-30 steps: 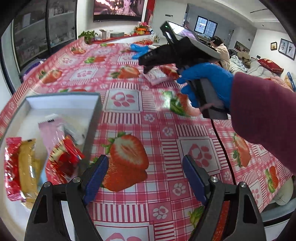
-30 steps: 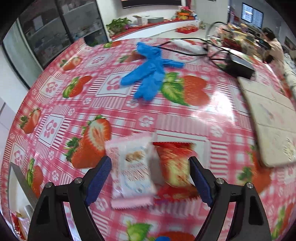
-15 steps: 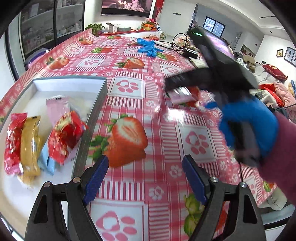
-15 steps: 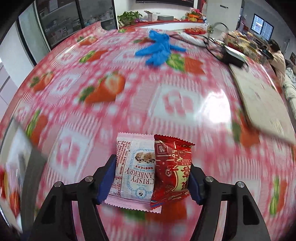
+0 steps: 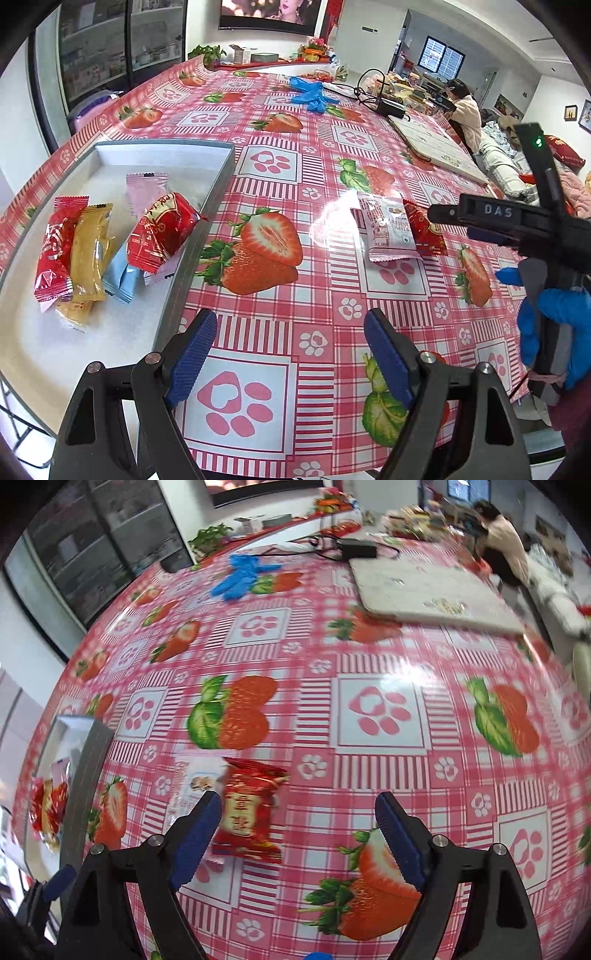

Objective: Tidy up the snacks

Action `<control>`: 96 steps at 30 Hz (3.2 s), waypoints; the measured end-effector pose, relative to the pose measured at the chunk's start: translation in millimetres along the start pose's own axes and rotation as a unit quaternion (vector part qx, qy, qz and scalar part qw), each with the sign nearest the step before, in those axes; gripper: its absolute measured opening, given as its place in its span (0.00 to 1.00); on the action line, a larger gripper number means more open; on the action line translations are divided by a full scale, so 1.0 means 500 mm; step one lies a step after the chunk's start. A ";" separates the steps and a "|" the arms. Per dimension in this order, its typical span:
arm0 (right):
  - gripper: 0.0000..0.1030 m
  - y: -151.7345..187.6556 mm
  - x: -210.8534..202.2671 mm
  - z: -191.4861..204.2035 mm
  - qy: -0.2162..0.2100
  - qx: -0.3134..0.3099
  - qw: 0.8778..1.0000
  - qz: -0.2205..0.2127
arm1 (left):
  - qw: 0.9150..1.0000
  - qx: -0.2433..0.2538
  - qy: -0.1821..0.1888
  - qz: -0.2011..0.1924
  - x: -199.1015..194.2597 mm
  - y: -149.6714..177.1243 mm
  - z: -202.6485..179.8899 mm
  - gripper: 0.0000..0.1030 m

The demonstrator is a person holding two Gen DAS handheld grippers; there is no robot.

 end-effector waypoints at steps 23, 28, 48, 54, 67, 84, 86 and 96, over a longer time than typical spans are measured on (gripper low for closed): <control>0.85 0.063 -0.057 -0.146 0.039 -0.043 0.998 -0.011 | 0.999 0.006 0.025 0.033 0.184 -0.108 -0.156 0.82; 0.86 0.055 -0.052 -0.149 0.036 -0.037 0.998 -0.028 | 0.999 0.012 -0.004 0.042 0.231 -0.103 -0.161 0.82; 1.00 0.068 -0.015 -0.126 0.067 -0.060 0.994 -0.062 | 0.995 0.080 -0.052 -0.025 0.218 -0.083 -0.133 0.89; 1.00 0.069 -0.018 -0.127 0.067 -0.061 0.994 -0.067 | 0.997 0.076 -0.030 -0.009 0.231 -0.080 -0.140 1.00; 1.00 0.070 -0.017 -0.127 0.067 -0.061 0.994 -0.067 | 0.997 0.075 -0.028 -0.009 0.231 -0.080 -0.139 1.00; 1.00 0.069 -0.016 -0.126 0.067 -0.061 0.994 -0.067 | 0.997 0.075 -0.028 -0.009 0.232 -0.080 -0.139 1.00; 1.00 0.070 -0.017 -0.126 0.067 -0.061 0.994 -0.067 | 0.997 0.075 -0.028 -0.009 0.231 -0.081 -0.139 1.00; 1.00 0.070 -0.017 -0.126 0.067 -0.061 0.994 -0.067 | 0.997 0.075 -0.027 -0.009 0.232 -0.080 -0.139 1.00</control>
Point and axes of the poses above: each gripper's, at about its wrist camera, not at the fingertips, and x roughly the way its jaws point, z to its left, y to its underside, the point moved 6 cm from there along x, roughly the way its jaws point, and after that the axes turned 12 degrees about -z, right-handed, at the moved point
